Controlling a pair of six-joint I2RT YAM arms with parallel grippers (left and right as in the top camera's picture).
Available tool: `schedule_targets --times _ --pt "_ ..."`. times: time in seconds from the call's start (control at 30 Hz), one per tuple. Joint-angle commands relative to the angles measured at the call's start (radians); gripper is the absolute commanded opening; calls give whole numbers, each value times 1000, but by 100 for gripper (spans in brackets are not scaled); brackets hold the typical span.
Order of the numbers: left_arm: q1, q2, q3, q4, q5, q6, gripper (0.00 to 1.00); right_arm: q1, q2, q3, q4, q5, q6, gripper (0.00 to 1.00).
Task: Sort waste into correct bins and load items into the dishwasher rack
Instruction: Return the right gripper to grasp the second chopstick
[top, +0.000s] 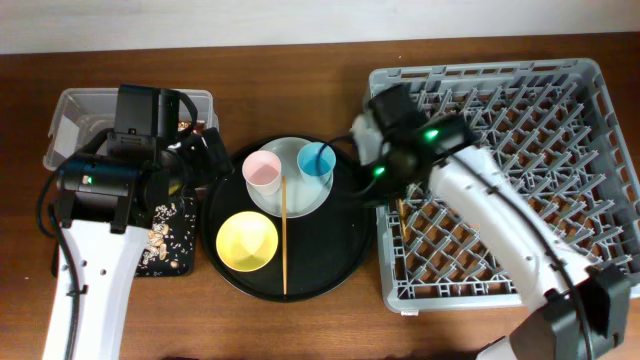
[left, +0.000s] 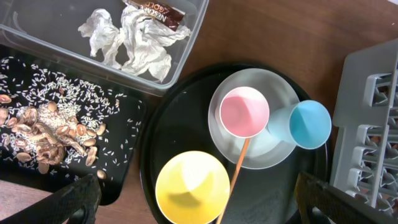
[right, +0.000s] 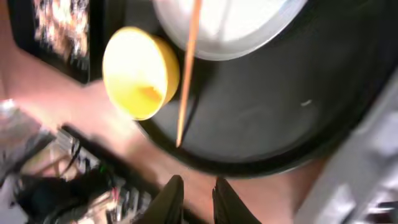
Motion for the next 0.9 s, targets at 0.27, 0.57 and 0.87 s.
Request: schedule_targets --times 0.27,0.57,0.87 --pt "5 -8 11 0 -4 5 99 427 14 -294 464 373 505 22" --pt "5 -8 11 0 -4 6 99 486 77 -466 745 502 508 16" --pt "5 -8 12 0 -4 5 99 494 162 -465 865 412 507 15"
